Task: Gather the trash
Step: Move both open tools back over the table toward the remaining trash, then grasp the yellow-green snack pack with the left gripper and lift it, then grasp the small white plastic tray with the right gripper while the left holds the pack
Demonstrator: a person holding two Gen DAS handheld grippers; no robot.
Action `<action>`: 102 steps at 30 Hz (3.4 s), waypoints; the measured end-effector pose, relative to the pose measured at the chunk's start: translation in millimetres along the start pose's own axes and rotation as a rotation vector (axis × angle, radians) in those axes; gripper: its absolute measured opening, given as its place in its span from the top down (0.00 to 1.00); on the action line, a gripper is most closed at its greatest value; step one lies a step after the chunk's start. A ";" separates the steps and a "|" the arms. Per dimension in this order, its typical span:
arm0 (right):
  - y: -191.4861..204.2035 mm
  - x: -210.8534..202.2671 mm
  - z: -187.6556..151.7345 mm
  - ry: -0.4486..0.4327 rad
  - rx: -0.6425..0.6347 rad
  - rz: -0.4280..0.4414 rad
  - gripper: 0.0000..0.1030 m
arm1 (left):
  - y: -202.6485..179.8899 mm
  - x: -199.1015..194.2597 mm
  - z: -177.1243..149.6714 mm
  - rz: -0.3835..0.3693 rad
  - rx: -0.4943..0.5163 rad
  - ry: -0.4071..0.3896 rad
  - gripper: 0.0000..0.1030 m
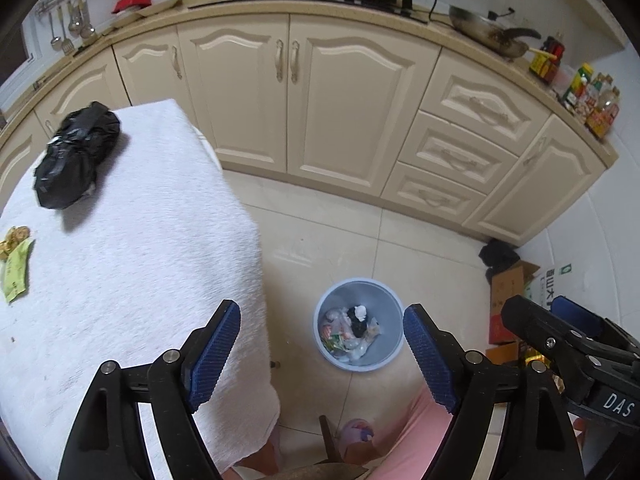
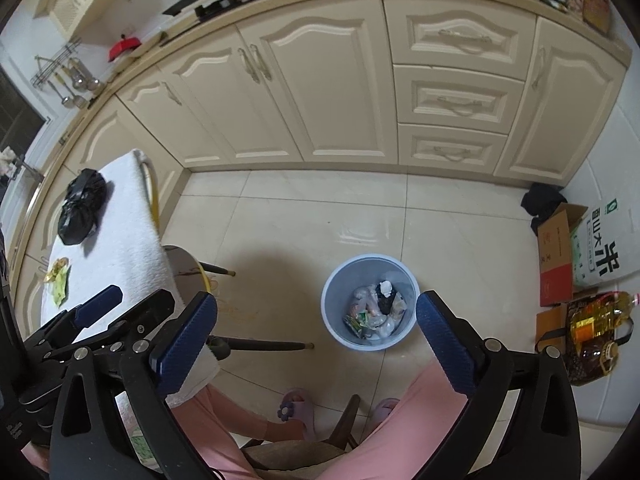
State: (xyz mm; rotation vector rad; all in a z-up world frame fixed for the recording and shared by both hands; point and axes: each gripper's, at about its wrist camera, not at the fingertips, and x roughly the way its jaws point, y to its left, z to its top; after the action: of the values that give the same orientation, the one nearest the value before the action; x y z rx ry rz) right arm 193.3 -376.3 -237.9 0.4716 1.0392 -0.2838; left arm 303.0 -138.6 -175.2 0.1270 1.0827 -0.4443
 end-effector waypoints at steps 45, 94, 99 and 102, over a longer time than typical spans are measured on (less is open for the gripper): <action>264.9 85.5 -10.5 0.207 -0.399 0.238 0.00 | 268.7 -97.8 -43.8 0.248 -0.482 -0.073 0.09; 459.3 124.8 -27.6 0.315 -0.699 0.351 0.00 | 400.2 -128.8 -84.6 0.322 -0.677 -0.149 0.74; 508.7 142.3 -40.8 0.370 -0.759 0.364 0.00 | 425.4 -138.7 -97.6 0.345 -0.735 -0.160 0.74; 528.4 156.3 -46.3 0.395 -0.767 0.352 0.01 | 439.7 -138.5 -101.6 0.360 -0.759 -0.154 0.74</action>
State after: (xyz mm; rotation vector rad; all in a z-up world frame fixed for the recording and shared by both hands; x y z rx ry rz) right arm 466.9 103.4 -267.9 -0.0004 1.3270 0.5346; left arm 345.3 331.0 -152.3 -0.3747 0.9874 0.2899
